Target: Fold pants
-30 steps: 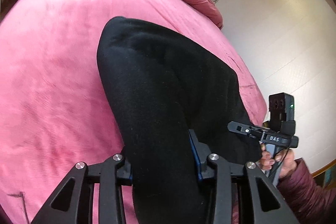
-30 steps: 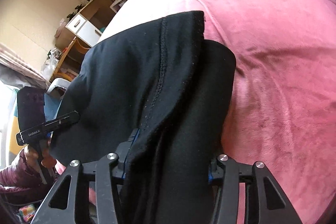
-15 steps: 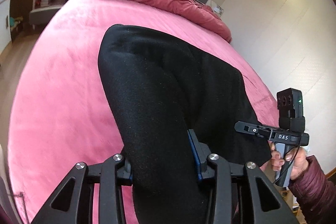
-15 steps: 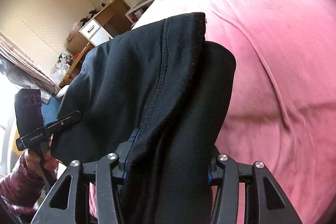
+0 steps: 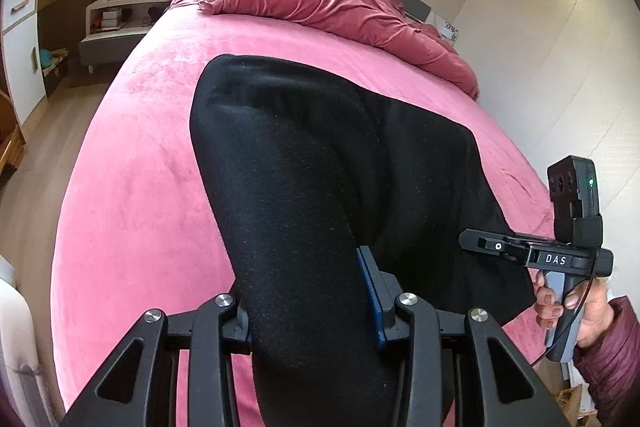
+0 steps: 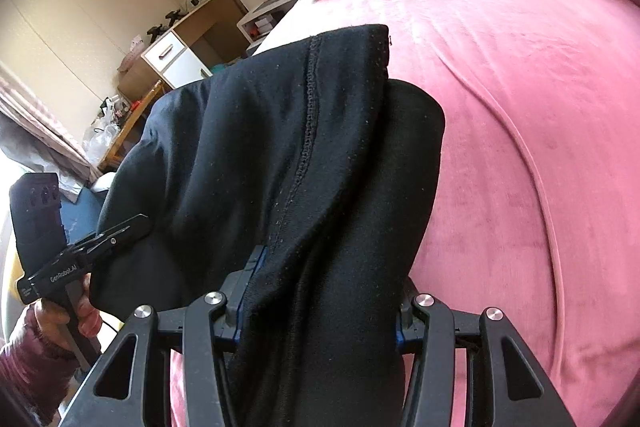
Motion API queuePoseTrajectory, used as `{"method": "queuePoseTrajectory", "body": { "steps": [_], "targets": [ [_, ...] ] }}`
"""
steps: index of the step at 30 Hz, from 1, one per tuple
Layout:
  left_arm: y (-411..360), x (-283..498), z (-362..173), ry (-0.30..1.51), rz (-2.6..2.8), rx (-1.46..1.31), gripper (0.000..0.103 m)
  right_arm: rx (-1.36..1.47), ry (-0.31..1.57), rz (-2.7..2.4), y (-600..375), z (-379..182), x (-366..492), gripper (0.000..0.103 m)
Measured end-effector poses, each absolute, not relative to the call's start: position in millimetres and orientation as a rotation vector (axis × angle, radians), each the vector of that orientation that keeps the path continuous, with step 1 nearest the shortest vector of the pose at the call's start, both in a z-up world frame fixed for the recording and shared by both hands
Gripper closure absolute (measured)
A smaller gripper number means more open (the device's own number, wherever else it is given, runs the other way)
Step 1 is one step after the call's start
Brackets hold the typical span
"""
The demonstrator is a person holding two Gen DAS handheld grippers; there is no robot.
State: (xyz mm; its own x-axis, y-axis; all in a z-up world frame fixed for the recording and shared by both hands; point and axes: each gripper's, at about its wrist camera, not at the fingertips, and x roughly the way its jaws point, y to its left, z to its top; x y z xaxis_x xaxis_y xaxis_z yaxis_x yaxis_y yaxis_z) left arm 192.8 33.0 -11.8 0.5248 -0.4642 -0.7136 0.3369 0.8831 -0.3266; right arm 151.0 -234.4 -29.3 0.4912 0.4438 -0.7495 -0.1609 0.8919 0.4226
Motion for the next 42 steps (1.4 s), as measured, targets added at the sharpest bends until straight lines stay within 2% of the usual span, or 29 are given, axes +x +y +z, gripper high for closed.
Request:
{"method": "queuePoseTrajectory", "body": {
  "steps": [14,24,29,37,42],
  "targets": [
    [33,225,-51,0.934,-0.473,-0.151,0.06,0.356,1.074,0.37,-239,-72,201,0.05],
    [40,221,-60,0.932,-0.434,-0.162,0.047,0.415,1.058,0.385,-252,-89,197,0.04],
    [42,220,-53,0.941,-0.404,-0.144,0.045,0.341,1.068,0.302,-253,-76,191,0.028],
    [47,198,-34,0.893,-0.28,-0.065,0.044,0.049,0.928,0.163,-226,-18,157,0.028],
    [52,175,-27,0.857,-0.173,-0.047,0.044,-0.046,0.879,0.162,-203,-3,135,0.028]
  ]
}}
